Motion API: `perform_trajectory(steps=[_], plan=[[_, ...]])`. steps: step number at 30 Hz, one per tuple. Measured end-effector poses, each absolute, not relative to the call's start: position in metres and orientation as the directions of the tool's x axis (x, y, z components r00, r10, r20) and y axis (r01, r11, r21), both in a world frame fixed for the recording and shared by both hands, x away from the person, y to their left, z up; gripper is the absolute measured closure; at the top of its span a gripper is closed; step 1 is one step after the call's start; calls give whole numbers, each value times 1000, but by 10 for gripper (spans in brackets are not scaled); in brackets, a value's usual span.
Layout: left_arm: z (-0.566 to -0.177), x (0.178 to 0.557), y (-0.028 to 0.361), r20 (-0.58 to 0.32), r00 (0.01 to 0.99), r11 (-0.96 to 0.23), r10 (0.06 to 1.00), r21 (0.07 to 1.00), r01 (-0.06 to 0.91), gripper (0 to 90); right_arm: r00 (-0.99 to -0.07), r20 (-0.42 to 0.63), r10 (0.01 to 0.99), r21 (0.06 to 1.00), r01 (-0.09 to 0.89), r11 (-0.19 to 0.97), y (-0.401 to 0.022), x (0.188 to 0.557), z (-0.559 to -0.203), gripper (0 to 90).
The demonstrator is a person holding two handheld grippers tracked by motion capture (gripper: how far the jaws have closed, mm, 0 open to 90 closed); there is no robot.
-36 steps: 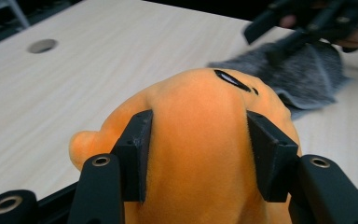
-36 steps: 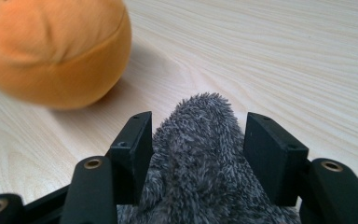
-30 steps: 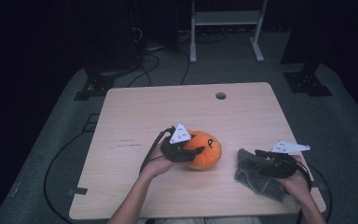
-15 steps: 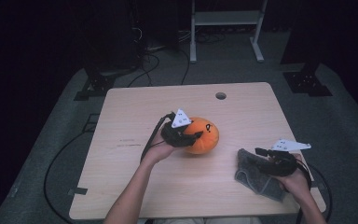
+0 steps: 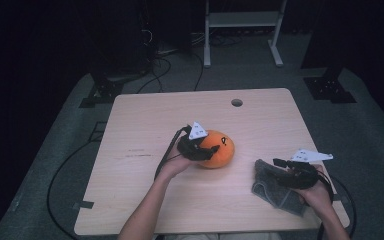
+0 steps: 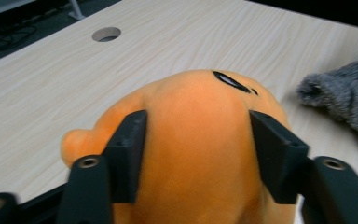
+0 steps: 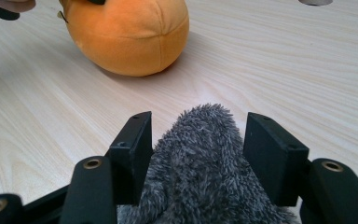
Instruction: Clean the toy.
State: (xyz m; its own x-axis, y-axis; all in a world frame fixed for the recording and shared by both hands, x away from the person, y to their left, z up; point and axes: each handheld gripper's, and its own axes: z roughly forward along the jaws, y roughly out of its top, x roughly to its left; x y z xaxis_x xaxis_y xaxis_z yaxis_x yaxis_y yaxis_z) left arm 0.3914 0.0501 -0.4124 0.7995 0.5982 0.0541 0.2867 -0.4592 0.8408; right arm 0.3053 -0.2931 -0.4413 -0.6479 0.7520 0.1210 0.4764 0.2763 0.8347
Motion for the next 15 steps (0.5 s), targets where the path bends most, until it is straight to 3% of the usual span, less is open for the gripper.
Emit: perform_trajectory(steps=[4, 15], plan=[[-407, 389, 55, 45, 796, -460, 603, 835, 301, 257, -647, 119, 753, 837, 474, 275, -292, 304, -440, 409], [-397, 379, 62, 37, 807, -451, 589, 844, 290, 198, -647, 129, 751, 834, 481, 270, -292, 305, -441, 409]])
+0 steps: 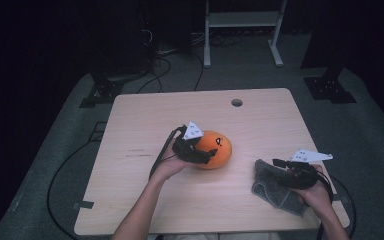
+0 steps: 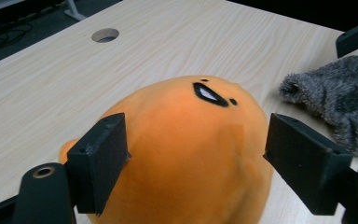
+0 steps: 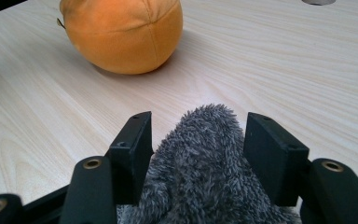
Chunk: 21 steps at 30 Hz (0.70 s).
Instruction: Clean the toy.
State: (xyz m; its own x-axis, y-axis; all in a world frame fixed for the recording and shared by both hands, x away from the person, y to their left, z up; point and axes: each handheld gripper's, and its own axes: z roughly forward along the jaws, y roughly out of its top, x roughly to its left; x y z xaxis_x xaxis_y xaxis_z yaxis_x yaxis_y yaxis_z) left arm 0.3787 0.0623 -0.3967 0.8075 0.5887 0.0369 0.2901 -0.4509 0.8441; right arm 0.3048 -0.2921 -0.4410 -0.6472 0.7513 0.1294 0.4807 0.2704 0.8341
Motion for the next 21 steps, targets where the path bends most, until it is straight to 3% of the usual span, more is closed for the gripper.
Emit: perform_trajectory(steps=[21], plan=[[-390, 361, 82, 12, 803, -418, 596, 859, 297, 133, -645, 129, 753, 834, 481, 270, -291, 303, -441, 405]])
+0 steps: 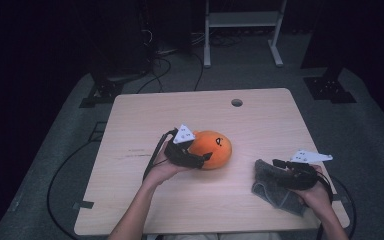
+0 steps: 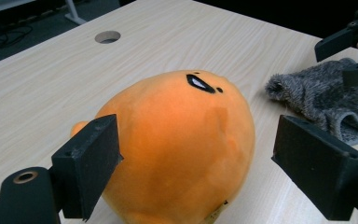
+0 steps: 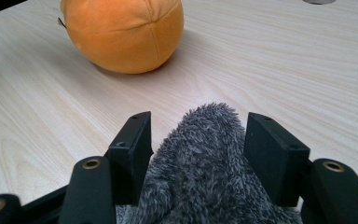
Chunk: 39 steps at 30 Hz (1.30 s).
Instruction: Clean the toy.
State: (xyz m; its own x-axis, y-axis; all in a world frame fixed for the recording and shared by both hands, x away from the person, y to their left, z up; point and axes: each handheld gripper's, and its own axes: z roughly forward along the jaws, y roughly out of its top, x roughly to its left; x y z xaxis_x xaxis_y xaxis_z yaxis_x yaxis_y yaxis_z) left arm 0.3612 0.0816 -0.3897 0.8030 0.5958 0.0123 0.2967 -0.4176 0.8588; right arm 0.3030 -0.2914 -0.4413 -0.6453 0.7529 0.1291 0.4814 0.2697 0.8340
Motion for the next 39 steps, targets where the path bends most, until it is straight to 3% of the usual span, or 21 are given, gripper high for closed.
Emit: perform_trajectory(steps=[39], plan=[[-405, 336, 114, -3, 778, -391, 628, 863, 319, 90, -640, 128, 757, 834, 482, 267, -292, 302, -441, 405]])
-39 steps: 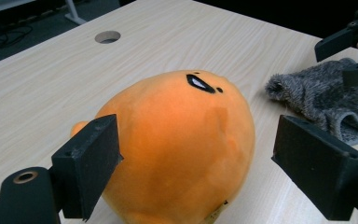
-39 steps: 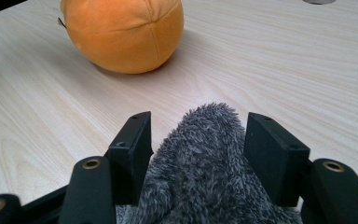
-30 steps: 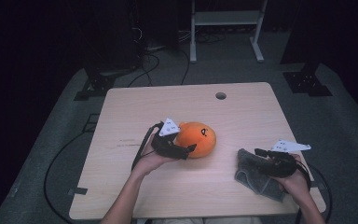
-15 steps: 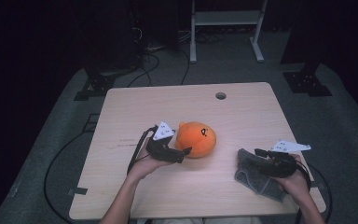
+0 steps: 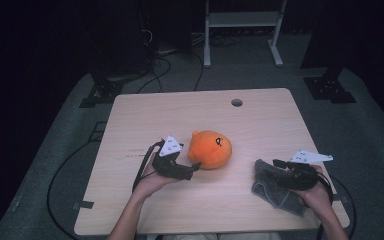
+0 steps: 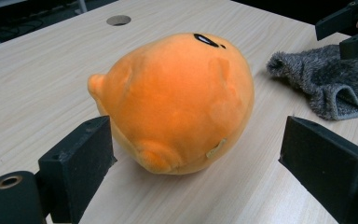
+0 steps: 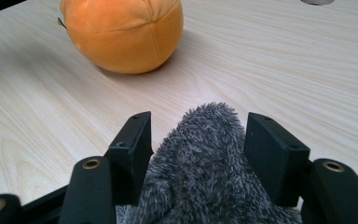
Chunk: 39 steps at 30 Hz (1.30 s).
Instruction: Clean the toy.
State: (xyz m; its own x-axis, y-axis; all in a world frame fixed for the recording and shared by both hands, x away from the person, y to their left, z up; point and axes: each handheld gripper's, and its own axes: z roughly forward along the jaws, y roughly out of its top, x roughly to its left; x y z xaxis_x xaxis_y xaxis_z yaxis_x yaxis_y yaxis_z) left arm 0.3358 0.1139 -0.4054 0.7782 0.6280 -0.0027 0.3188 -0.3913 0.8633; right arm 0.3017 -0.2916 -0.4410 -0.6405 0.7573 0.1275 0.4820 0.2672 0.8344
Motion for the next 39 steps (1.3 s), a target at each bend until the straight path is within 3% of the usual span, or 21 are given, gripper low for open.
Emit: perform_trajectory(steps=[26, 39], plan=[[-424, 318, 127, -8, 761, -384, 648, 860, 335, 85, -642, 126, 756, 833, 483, 271, -291, 302, -442, 404], [-432, 306, 136, 42, 747, -403, 664, 861, 310, 85, -645, 129, 754, 831, 485, 273, -293, 303, -443, 404]])
